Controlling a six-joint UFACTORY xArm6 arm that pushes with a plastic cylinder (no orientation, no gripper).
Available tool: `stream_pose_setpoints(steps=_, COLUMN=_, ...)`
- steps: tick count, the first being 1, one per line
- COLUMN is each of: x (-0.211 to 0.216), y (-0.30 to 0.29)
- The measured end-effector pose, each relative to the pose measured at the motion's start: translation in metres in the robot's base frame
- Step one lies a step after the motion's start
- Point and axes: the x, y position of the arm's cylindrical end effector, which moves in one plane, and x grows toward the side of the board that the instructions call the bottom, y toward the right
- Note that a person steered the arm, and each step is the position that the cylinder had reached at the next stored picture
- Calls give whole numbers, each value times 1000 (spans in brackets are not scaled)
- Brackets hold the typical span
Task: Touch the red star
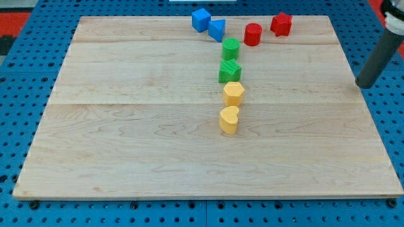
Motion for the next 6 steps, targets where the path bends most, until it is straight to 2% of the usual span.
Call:
stream_pose_setpoints(steps=2, x=-59, y=0)
stream_pose_setpoints(steps=4, x=-193, y=-12)
stream_pose_setpoints(steps=6, x=-210, y=-54)
